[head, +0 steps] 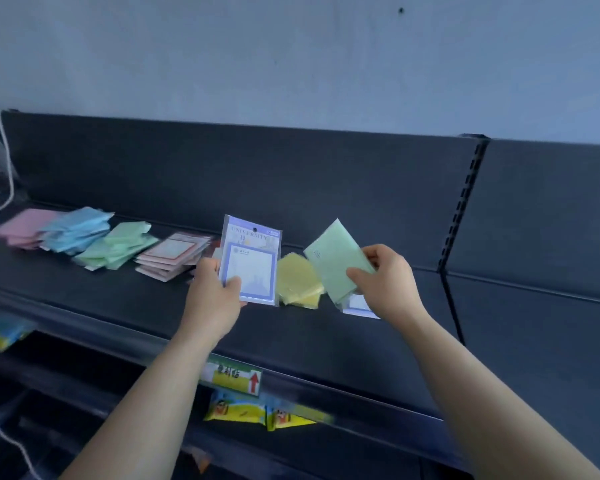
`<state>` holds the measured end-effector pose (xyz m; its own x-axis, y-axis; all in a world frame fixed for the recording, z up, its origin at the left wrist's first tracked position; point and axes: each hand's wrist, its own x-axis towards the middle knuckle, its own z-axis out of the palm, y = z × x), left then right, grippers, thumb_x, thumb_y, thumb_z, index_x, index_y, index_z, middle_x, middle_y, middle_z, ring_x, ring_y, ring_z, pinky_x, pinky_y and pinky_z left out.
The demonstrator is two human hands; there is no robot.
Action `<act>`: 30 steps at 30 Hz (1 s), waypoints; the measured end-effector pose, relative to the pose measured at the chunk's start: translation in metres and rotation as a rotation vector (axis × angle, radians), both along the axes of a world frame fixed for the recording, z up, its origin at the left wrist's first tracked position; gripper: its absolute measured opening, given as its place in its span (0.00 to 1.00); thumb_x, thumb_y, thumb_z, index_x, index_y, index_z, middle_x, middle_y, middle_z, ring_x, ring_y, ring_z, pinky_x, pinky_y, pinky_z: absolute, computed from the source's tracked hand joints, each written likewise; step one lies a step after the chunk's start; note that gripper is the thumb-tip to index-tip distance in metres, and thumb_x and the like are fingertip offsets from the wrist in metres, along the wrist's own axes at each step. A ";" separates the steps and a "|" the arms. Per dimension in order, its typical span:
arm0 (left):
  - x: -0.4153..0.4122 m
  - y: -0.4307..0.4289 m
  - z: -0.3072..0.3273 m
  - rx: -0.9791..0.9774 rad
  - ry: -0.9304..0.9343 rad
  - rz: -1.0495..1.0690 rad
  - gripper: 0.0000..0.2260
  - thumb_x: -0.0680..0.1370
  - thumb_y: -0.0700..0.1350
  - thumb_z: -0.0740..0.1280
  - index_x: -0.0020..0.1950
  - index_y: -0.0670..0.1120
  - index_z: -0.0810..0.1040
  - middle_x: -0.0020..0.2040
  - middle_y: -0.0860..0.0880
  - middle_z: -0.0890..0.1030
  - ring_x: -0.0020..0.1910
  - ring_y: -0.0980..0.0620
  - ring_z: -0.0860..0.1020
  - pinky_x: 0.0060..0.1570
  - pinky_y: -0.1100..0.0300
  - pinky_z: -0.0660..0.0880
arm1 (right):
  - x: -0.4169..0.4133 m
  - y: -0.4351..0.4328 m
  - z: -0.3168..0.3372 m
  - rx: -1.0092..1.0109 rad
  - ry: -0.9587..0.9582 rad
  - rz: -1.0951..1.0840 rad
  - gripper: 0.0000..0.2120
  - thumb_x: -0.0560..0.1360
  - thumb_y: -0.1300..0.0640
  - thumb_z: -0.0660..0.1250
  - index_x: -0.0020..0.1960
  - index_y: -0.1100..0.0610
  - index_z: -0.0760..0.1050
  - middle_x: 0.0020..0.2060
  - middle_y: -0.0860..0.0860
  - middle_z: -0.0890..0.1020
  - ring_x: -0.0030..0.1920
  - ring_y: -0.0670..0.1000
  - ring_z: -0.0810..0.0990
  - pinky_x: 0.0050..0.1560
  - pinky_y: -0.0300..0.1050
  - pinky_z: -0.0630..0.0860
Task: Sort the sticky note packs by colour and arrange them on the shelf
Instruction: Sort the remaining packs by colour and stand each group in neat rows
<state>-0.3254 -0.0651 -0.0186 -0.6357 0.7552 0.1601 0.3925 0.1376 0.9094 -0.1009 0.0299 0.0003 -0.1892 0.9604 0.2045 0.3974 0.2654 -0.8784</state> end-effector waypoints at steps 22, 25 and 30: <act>0.093 0.067 0.003 -0.134 -0.027 -0.370 0.07 0.79 0.40 0.62 0.57 0.47 0.70 0.52 0.52 0.79 0.33 0.53 0.84 0.44 0.50 0.82 | 0.085 0.014 0.016 0.042 -0.015 -0.330 0.07 0.74 0.60 0.65 0.52 0.53 0.72 0.44 0.44 0.78 0.40 0.45 0.77 0.31 0.39 0.71; 0.114 0.081 -0.006 -0.173 0.007 -0.403 0.07 0.79 0.39 0.62 0.56 0.46 0.70 0.53 0.50 0.78 0.35 0.51 0.84 0.33 0.62 0.79 | 0.103 0.018 0.017 0.042 -0.033 -0.329 0.08 0.74 0.60 0.67 0.52 0.53 0.72 0.44 0.44 0.78 0.40 0.44 0.78 0.32 0.38 0.73; 0.125 0.092 -0.016 -0.238 0.309 -0.353 0.10 0.75 0.44 0.69 0.53 0.42 0.74 0.49 0.46 0.79 0.43 0.47 0.80 0.41 0.56 0.77 | 0.115 0.027 0.011 0.044 -0.021 -0.312 0.08 0.73 0.60 0.68 0.52 0.54 0.74 0.45 0.45 0.79 0.42 0.47 0.80 0.37 0.42 0.76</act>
<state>-0.2001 0.0269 -0.0348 -0.2859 0.9532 0.0978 0.6974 0.1369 0.7035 0.0145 0.0564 0.0116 0.1091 0.9630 0.2463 0.4834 0.1651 -0.8597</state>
